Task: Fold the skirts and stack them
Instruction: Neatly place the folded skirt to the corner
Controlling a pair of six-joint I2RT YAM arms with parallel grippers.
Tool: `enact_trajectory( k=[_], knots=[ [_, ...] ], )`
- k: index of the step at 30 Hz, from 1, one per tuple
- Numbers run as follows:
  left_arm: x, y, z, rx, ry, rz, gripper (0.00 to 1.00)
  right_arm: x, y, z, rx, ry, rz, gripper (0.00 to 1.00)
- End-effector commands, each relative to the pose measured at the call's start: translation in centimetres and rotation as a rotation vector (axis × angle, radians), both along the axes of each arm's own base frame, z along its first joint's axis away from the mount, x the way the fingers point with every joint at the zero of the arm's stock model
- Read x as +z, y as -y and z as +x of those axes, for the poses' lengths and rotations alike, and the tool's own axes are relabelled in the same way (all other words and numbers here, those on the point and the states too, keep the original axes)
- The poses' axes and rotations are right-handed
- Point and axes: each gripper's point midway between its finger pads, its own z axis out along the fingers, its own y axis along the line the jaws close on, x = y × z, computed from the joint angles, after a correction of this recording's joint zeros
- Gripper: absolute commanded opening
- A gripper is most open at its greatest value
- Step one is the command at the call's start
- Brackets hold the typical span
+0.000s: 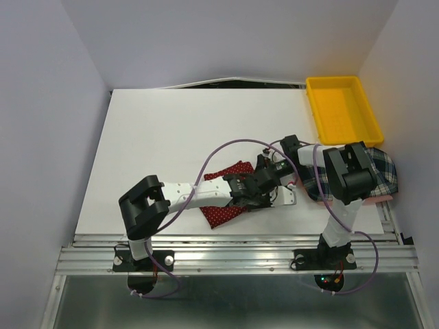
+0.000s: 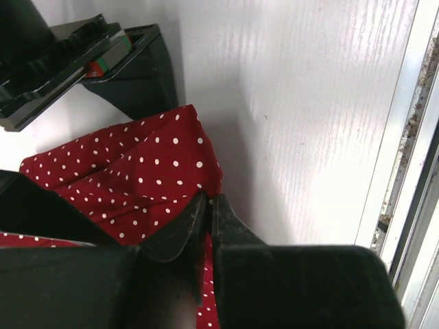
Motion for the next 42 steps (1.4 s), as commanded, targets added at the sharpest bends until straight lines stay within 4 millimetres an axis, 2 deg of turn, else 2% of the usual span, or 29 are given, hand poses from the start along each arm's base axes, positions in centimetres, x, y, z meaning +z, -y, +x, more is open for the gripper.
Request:
enact_trajectory(
  k=[1,5,7,8,9,12,13,14,15,16,17,20,21,24,25,27,28,30,31,32,33,37,42],
  knots=[
    [0.0,0.1,-0.6,-0.059,-0.002,-0.008,0.15,-0.8,-0.3,3.0,-0.023,0.111,-0.014,1.0],
    [-0.5,0.0,-0.7,-0.08,0.004,-0.001,0.19,-1.5,-0.6,3.3,-0.022,0.114,-0.031,0.93],
    [-0.6,-0.1,-0.6,-0.084,0.009,0.003,0.22,-1.7,-0.8,3.3,-0.024,0.118,-0.037,0.75],
    [-0.4,0.0,-0.5,-0.08,0.016,-0.002,0.29,-1.8,-0.8,3.4,-0.027,0.125,-0.044,0.67],
    [-0.2,-0.1,0.0,-0.06,0.031,-0.004,0.35,-1.9,-0.7,3.4,-0.028,0.129,-0.047,0.52],
    [2.0,-0.9,1.8,0.032,-0.003,-0.061,0.55,-1.8,-0.6,3.6,-0.038,0.15,-0.062,0.37],
    [3.0,-1.1,1.8,0.068,-0.072,-0.104,0.63,-1.5,-0.6,3.8,-0.047,0.163,-0.062,0.28],
    [3.9,-2.3,3.7,0.138,-0.098,-0.137,0.65,-1.5,-0.6,3.8,-0.051,0.164,-0.061,0.24],
    [5.9,-3.0,4.2,0.165,-0.116,-0.189,0.65,-1.5,-0.6,3.7,-0.055,0.162,-0.062,0.18],
    [7.0,-3.5,4.3,0.177,-0.159,-0.228,0.67,-1.3,-0.7,3.9,-0.064,0.169,-0.055,0.14],
    [8.9,-5.2,5.6,0.262,-0.179,-0.286,0.74,-1.3,-0.7,4.0,-0.069,0.176,-0.058,0.12],
    [10.1,-8.2,6.5,0.405,-0.272,-0.355,0.77,-1.2,-0.5,4.3,-0.083,0.211,-0.073,0.05],
    [10.8,-10.3,7.9,0.481,-0.288,-0.389,0.77,-1.1,-0.5,4.5,-0.086,0.224,-0.08,0.01],
    [9.4,-13.7,8.1,0.616,-0.412,-0.389,0.77,-0.8,0.0,4.8,-0.103,0.267,-0.115,0.01],
    [8.2,-15.9,8.9,0.701,-0.448,-0.379,0.77,-0.6,0.5,5.1,-0.123,0.282,-0.132,0.01],
    [7.2,-17.9,9.2,0.794,-0.506,-0.396,0.77,-0.4,1.0,5.4,-0.144,0.297,-0.149,0.01],
    [6.1,-19.3,9.3,0.876,-0.571,-0.412,0.77,-0.2,1.6,5.8,-0.168,0.309,-0.165,0.01],
    [5.1,-20.2,8.8,0.94,-0.664,-0.439,0.78,-0.3,2.3,6.1,-0.196,0.312,-0.19,0.01],
    [3.6,-21.2,8.1,0.996,-0.728,-0.44,0.8,-0.4,2.7,6.3,-0.212,0.31,-0.202,0.01],
    [3.3,-21.3,8.1,1.01,-0.754,-0.464,0.82,-0.9,3.0,6.4,-0.222,0.311,-0.229,0.01],
    [2.5,-21.2,7.0,1.048,-0.833,-0.473,0.84,-1.1,3.1,6.4,-0.221,0.311,-0.236,0.01],
    [0.9,-20.6,5.3,1.102,-0.965,-0.51,0.86,-1.7,3.3,6.2,-0.217,0.304,-0.25,0.01],
    [-1.3,-20.4,6.4,1.222,-0.997,-0.506,0.9,-2.0,3.3,6.1,-0.201,0.297,-0.251,0.01]
  ],
)
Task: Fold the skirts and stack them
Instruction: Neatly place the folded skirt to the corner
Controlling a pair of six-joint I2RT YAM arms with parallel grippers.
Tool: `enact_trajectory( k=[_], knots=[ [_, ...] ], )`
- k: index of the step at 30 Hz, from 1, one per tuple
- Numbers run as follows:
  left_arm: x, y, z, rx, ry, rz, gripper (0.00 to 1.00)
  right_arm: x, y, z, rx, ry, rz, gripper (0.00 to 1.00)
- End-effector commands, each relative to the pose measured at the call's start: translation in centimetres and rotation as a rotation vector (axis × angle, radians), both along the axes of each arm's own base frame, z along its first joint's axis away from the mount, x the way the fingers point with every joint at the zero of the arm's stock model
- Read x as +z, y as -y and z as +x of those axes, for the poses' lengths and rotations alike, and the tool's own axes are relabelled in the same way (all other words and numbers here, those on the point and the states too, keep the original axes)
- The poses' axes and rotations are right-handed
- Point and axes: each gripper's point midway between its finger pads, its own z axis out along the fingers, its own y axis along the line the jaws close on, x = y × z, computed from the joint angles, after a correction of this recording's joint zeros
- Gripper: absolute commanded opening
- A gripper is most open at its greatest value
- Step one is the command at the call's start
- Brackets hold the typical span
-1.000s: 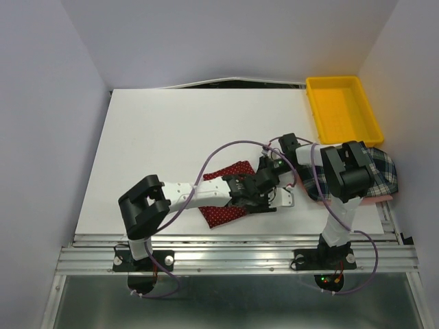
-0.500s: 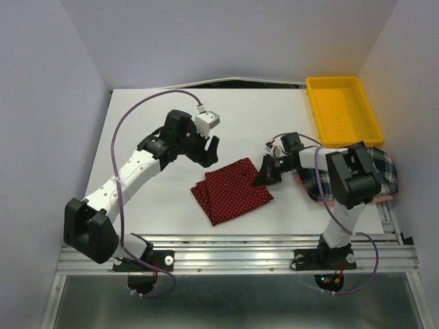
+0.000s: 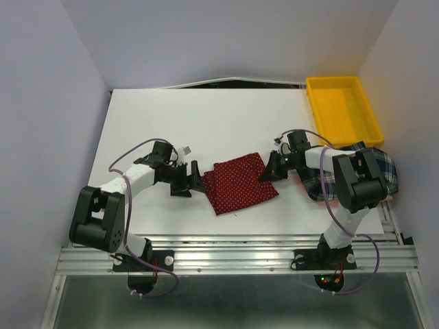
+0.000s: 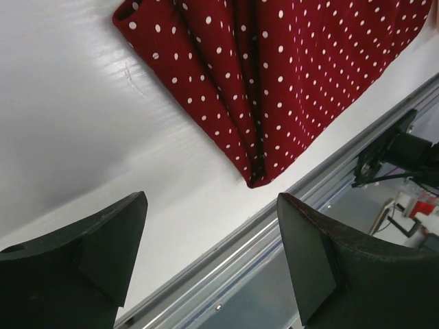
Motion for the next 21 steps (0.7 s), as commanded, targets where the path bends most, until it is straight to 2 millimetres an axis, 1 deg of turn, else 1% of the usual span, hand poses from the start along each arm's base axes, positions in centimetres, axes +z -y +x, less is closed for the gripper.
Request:
enact_trajectory(
  k=[1,3,6,7,9,10,11,15,17,18,19,20,21],
  knots=[
    [0.4,1.4,2.4,0.113,-0.022,-0.048,0.96,-0.3,0.3,0.3,0.005,0.03,-0.016,0.01],
    [-0.8,1.2,2.8,0.155,-0.05,0.003,0.96,-0.2,0.3,0.3,0.014,0.037,-0.016,0.01],
    [-1.7,1.1,3.4,0.202,-0.062,0.045,0.98,-0.4,0.2,0.1,0.024,0.034,-0.013,0.01],
    [-1.8,1.4,3.4,0.205,-0.07,0.043,0.98,-0.4,0.2,0.2,0.026,0.035,-0.014,0.01],
    [-1.6,2.5,3.5,0.194,-0.057,0.021,0.98,-0.3,0.3,0.3,0.035,0.043,-0.016,0.01],
    [-1.1,3.4,3.7,0.175,-0.033,0.01,0.98,-0.3,0.3,0.3,0.039,0.046,-0.017,0.01],
    [-1.1,3.8,3.7,0.173,-0.031,0.008,0.98,-0.3,0.3,0.2,0.041,0.044,-0.02,0.01],
    [-1.8,4.5,4.3,0.196,-0.038,0.007,0.98,-0.5,0.4,-0.1,0.047,0.034,-0.022,0.01],
    [-1.9,4.7,4.9,0.206,-0.032,0.006,0.98,-0.5,0.4,-0.1,0.054,0.033,-0.021,0.01],
    [-2.4,4.7,5.2,0.211,-0.035,0.017,0.98,-0.5,0.4,-0.1,0.054,0.031,-0.022,0.01],
    [-2.4,4.8,5.4,0.213,-0.036,0.018,0.98,-0.5,0.4,-0.1,0.056,0.03,-0.023,0.01],
    [-2.2,5.1,6.0,0.213,-0.028,0.012,0.98,-0.5,0.4,-0.1,0.056,0.03,-0.023,0.01],
    [-2.6,5.3,6.2,0.215,-0.035,0.023,0.98,-0.5,0.4,-0.1,0.057,0.03,-0.023,0.01]
  ],
)
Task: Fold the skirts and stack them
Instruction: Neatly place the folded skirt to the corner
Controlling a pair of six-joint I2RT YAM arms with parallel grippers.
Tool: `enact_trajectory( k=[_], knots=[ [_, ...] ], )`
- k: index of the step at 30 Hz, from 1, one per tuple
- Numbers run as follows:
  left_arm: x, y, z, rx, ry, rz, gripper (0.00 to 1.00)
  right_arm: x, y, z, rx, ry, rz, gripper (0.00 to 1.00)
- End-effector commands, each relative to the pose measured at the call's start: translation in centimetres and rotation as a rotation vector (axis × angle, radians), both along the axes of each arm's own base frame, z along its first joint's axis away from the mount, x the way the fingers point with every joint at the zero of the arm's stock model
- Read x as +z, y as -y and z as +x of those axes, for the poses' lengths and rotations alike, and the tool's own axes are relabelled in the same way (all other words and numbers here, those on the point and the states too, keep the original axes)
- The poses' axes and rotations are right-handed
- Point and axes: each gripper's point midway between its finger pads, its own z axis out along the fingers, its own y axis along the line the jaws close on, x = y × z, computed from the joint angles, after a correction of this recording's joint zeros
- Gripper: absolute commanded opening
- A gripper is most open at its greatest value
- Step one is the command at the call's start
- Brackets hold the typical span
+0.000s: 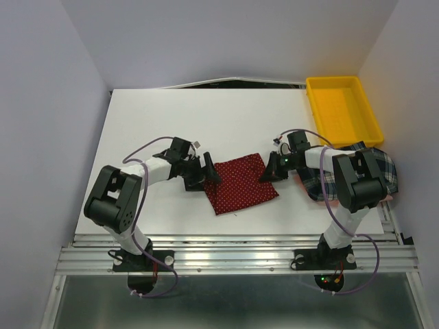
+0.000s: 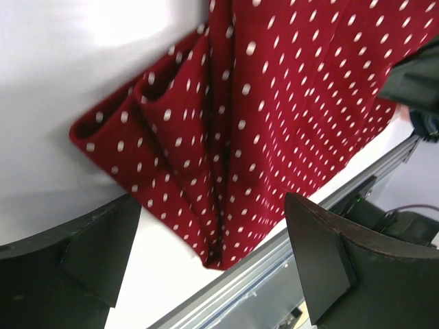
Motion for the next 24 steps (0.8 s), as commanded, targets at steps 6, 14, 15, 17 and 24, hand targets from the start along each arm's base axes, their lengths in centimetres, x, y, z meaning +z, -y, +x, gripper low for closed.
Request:
enact_trajectory(
  k=[6,14,15,17,24],
  knots=[
    [-0.9,1.0,3.2,0.03,0.031,0.077,0.82,0.0,0.2,0.4,0.023,0.019,-0.017,0.01],
    [-0.5,2.8,3.1,-0.021,0.049,0.093,0.42,0.8,0.5,1.3,0.047,0.071,-0.045,0.01],
    [-0.3,3.0,3.2,-0.029,0.057,0.09,0.35,1.0,0.6,1.5,0.049,0.085,-0.055,0.01],
    [0.6,3.6,3.7,-0.053,0.097,0.091,0.12,1.9,0.9,2.1,0.058,0.124,-0.077,0.01],
    [7.1,7.7,5.0,-0.162,0.286,-0.009,0.0,6.6,3.5,4.4,0.038,0.27,-0.152,0.01]
  ],
)
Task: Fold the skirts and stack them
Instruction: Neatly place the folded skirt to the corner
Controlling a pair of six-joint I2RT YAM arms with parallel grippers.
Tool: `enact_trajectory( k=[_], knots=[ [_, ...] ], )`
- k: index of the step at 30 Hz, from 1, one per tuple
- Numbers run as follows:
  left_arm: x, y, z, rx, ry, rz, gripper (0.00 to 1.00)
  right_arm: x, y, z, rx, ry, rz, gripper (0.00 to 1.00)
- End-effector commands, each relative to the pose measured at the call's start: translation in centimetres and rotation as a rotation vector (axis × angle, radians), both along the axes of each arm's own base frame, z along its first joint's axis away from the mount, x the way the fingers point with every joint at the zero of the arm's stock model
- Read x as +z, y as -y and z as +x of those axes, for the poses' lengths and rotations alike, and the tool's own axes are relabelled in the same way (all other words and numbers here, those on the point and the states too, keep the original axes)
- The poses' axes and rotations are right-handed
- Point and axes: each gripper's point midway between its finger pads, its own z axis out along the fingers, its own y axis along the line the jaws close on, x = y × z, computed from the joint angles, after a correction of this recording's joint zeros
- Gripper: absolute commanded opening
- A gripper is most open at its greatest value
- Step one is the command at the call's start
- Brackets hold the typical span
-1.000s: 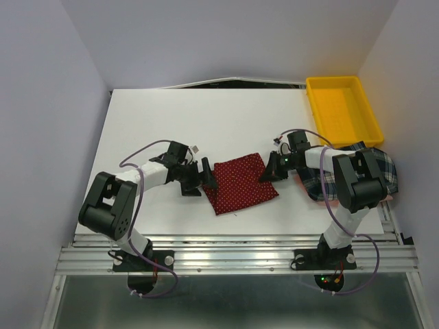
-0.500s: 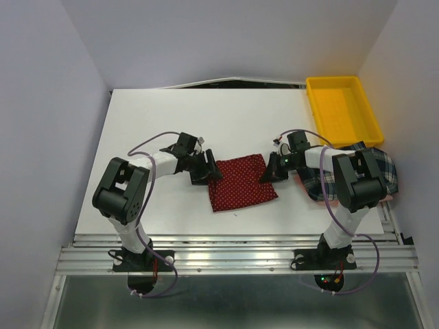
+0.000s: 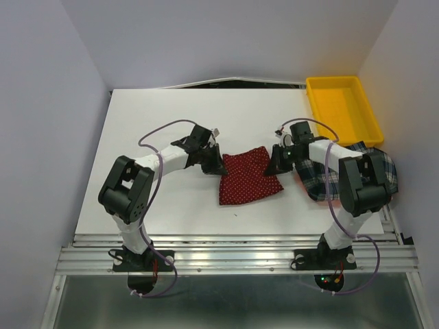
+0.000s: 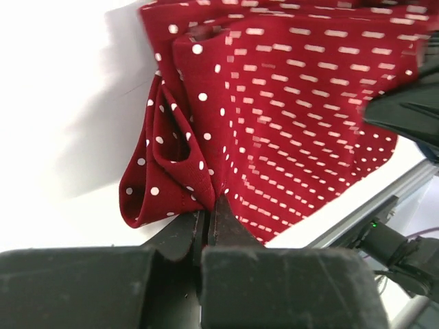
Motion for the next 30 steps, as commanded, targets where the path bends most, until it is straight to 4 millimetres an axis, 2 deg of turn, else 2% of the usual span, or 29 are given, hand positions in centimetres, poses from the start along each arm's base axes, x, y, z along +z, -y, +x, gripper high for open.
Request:
enact_trajectory(
  k=[1,2,4,5,7,8,9,11,12,13,14,15,16,18,19,20,21,22,23,24,25,26,27,28,30],
  knots=[
    [6.3,3.4,1.2,-0.108,0.185,-0.094,0.0,5.7,2.4,2.9,-0.011,0.183,-0.046,0.01],
    [7.6,4.2,1.7,-0.126,0.227,-0.113,0.0,7.3,3.3,3.4,-0.016,0.236,-0.051,0.01],
    [8.8,5.3,1.7,-0.157,0.268,-0.14,0.0,8.7,4.3,3.1,-0.022,0.256,-0.063,0.01],
    [10.1,6.3,1.8,-0.172,0.301,-0.167,0.0,9.5,4.8,3.1,-0.015,0.282,-0.073,0.01],
    [11.4,7.5,1.6,-0.195,0.328,-0.207,0.0,12.0,6.3,3.2,-0.039,0.344,-0.089,0.01],
    [13.1,8.8,1.6,-0.215,0.368,-0.241,0.0,12.5,6.8,2.6,-0.048,0.337,-0.101,0.01],
    [14.5,9.8,2.0,-0.232,0.407,-0.262,0.0,13.4,8.1,2.4,-0.056,0.372,-0.14,0.01],
    [16.1,11.3,2.2,-0.266,0.455,-0.29,0.0,14.1,9.9,2.2,-0.085,0.39,-0.18,0.01],
    [16.1,12.5,1.8,-0.295,0.458,-0.297,0.0,14.5,10.9,2.1,-0.108,0.396,-0.197,0.01],
    [16.5,13.3,1.6,-0.315,0.466,-0.309,0.0,14.8,13.2,2.1,-0.162,0.389,-0.228,0.01],
    [18.7,14.5,2.2,-0.325,0.526,-0.354,0.0,15.4,14.4,1.9,-0.174,0.409,-0.249,0.01],
    [18.4,15.5,2.3,-0.34,0.527,-0.369,0.0,15.7,15.6,1.9,-0.198,0.412,-0.268,0.01],
    [20.2,17.0,2.0,-0.365,0.565,-0.414,0.0,16.0,18.0,1.6,-0.238,0.401,-0.294,0.01],
    [21.2,18.9,1.5,-0.382,0.561,-0.465,0.0,16.5,20.3,1.3,-0.283,0.393,-0.318,0.01],
    [21.7,20.7,0.9,-0.42,0.557,-0.501,0.0,17.3,21.5,1.2,-0.3,0.4,-0.33,0.01],
    [22.0,21.7,0.6,-0.435,0.561,-0.521,0.0,17.6,22.6,1.1,-0.301,0.414,-0.351,0.01],
    [20.9,22.9,0.6,-0.45,0.544,-0.521,0.0,17.9,24.7,0.8,-0.343,0.412,-0.38,0.01],
    [21.1,24.2,-0.6,-0.48,0.542,-0.54,0.0,18.1,25.7,0.3,-0.349,0.397,-0.393,0.01],
    [22.6,25.3,-0.9,-0.494,0.57,-0.572,0.0,18.5,26.5,0.1,-0.354,0.398,-0.408,0.01],
    [21.6,26.4,-0.8,-0.499,0.558,-0.573,0.0,19.2,29.0,-0.1,-0.378,0.411,-0.447,0.01],
    [23.1,27.6,-1.4,-0.515,0.582,-0.61,0.0,19.2,30.2,-0.6,-0.369,0.407,-0.471,0.01],
    [22.9,28.3,-1.6,-0.52,0.579,-0.619,0.0,19.2,31.4,-0.9,-0.383,0.399,-0.484,0.01],
    [21.5,29.2,-1.5,-0.527,0.566,-0.614,0.0,19.0,33.8,-1.3,-0.427,0.377,-0.51,0.01],
    [21.1,29.8,-1.5,-0.527,0.568,-0.615,0.0,18.7,34.9,-1.6,-0.437,0.365,-0.52,0.01],
    [21.7,31.2,-1.5,-0.54,0.606,-0.652,0.0,18.0,36.9,-1.9,-0.436,0.35,-0.548,0.01]
  ],
)
